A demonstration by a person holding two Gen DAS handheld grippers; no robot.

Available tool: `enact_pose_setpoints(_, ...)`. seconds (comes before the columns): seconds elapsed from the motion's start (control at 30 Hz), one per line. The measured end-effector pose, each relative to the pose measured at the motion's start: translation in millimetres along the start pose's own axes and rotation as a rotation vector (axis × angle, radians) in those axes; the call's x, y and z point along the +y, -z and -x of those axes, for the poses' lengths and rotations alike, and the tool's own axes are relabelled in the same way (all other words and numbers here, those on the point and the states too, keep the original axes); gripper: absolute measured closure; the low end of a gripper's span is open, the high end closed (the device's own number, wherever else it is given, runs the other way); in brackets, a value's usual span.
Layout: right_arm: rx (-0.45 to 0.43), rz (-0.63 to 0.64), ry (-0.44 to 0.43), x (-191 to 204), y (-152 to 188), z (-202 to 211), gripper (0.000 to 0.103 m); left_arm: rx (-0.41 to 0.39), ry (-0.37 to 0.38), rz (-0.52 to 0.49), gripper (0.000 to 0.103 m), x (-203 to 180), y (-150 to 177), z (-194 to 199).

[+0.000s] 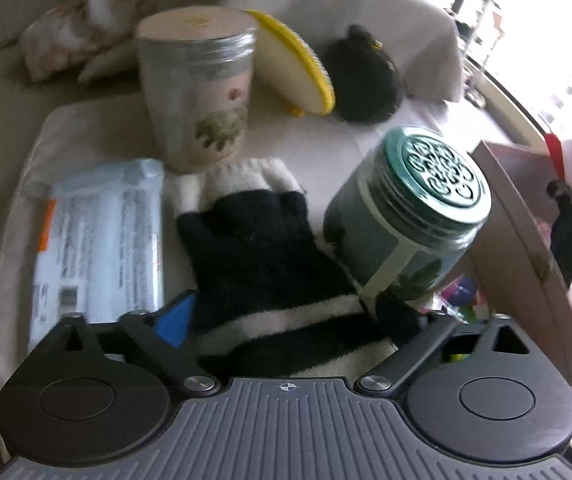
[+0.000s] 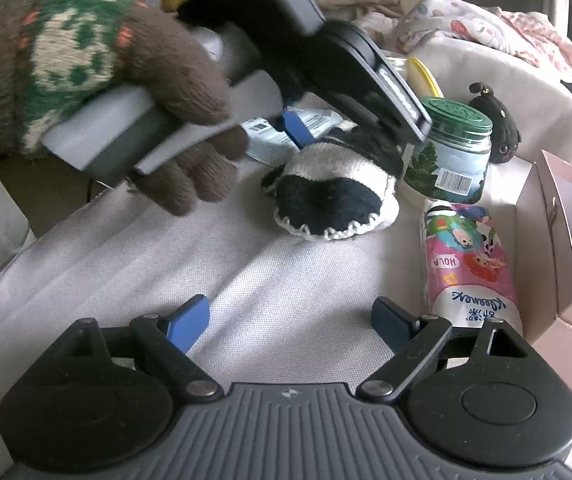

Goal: Organize soft objects
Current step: 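Close the left tool on the black-and-white knit glove and lift it, then grasp the white plastic packet with the right tool while the left tool holds the glove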

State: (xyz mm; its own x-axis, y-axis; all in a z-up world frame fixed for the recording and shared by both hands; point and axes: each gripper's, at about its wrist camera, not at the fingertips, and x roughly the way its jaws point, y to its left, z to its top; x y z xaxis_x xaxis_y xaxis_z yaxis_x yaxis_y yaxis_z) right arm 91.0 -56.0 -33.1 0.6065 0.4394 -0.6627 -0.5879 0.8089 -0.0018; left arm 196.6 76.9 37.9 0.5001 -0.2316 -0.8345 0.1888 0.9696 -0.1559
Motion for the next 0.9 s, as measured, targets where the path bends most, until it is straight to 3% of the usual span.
enact_pose_setpoints(0.2,0.001,0.002,-0.004,1,0,-1,0.012,-0.009,-0.020,-0.026,0.004,-4,4,2)
enact_pose_setpoints(0.37,0.001,0.001,-0.003,0,0,-1,0.012,-0.053,0.041,0.021,0.027,6,12,15)
enact_pose_setpoints(0.7,0.007,-0.006,0.008,-1,-1,-2,0.010,-0.170,0.182,0.115,0.049,50,57,70)
enact_pose_setpoints(0.9,-0.015,-0.015,0.036,-9,-15,7,0.010,-0.273,0.106,0.103,0.051,90,102,126)
